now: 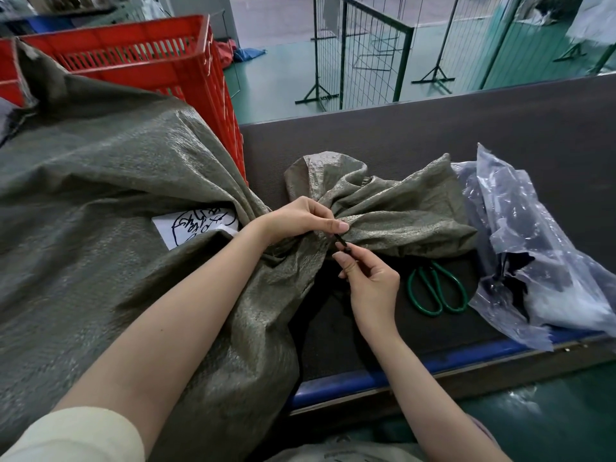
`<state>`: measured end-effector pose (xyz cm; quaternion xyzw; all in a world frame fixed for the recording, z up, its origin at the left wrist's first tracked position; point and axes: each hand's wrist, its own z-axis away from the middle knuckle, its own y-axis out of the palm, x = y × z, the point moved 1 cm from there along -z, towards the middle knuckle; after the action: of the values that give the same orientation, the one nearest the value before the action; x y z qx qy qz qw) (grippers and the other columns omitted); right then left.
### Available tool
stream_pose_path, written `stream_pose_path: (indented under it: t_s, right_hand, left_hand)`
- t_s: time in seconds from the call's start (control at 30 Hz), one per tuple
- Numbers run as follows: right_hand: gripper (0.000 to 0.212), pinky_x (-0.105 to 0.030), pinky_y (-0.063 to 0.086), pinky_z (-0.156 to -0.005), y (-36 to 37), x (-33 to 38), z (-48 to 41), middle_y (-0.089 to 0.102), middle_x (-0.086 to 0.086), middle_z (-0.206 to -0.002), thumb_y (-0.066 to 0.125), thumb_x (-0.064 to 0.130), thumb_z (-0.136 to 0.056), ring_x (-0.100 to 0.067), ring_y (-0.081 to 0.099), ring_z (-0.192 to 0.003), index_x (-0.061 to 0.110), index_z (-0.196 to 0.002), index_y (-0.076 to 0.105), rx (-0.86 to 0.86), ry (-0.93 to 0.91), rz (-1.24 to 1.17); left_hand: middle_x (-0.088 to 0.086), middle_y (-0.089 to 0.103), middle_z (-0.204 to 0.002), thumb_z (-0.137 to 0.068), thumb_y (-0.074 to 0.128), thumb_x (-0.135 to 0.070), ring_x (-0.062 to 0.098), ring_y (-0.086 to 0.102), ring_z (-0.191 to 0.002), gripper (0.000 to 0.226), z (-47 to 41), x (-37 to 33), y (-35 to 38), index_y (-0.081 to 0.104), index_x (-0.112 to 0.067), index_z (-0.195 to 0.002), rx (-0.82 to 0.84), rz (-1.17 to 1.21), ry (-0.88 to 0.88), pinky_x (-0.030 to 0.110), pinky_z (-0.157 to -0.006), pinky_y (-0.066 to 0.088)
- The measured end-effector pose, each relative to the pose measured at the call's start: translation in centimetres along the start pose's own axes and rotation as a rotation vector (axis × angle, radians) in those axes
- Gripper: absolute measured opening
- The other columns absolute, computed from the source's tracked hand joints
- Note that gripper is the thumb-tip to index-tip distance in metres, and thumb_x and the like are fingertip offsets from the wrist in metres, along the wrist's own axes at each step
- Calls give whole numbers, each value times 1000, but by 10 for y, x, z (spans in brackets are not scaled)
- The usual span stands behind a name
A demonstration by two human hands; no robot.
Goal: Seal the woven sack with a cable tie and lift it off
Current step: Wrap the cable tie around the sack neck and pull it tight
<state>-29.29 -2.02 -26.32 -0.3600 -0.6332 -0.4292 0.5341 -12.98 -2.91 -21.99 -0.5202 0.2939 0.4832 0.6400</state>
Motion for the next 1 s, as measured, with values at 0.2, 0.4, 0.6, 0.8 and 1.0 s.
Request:
stream_pose_path:
  t_s: [0.2, 0.4, 0.6, 0.8, 1.0]
  right_hand:
    - [24, -8, 47, -55, -1, -3, 1, 68, 9, -81, 66, 2, -82, 8, 56, -53, 19, -99, 66, -6, 18, 33]
    - [22, -5, 46, -57, -2, -5, 0, 67, 14, -77, 67, 4, -82, 15, 58, -57, 13, -102, 69, 48, 32, 99]
    - [21, -3, 48, -72, -4, -6, -1, 68, 24, -61, 70, 6, -79, 15, 63, -68, 26, -81, 74, 91, 50, 162]
    - [17, -5, 48, -69, -3, -12, -5, 67, 16, -67, 70, 6, -79, 12, 60, -62, 5, -95, 74, 97, 81, 163]
    - [16, -11, 48, -66, 2, -8, -18, 69, 6, -64, 70, 4, -79, 2, 61, -61, 19, -82, 64, 93, 226, 2]
  left_hand:
    - [7, 44, -62, -60, 76, -42, 14, 39, -61, 27, 4, -2, 3, 65, -21, -48, -9, -16, 3, 26, -60, 29]
    - [3, 36, -56, -67, 75, -33, 11, 31, -57, 28, 4, 0, 3, 62, -22, -44, 17, -49, 19, 25, -56, 22]
    - [-8, 41, -48, -74, 74, -25, 3, 36, -50, 32, 0, 5, 1, 63, -23, -44, 74, -65, 22, 22, -56, 27]
    - [-14, 61, -49, -84, 65, -16, -5, 52, -51, 31, -3, 10, 5, 67, -23, -54, 198, -103, -3, 11, -59, 41]
    - [-18, 63, -69, -90, 51, -35, -2, 57, -67, 21, 2, 7, 11, 57, -16, -82, 327, 39, 36, 9, -68, 45]
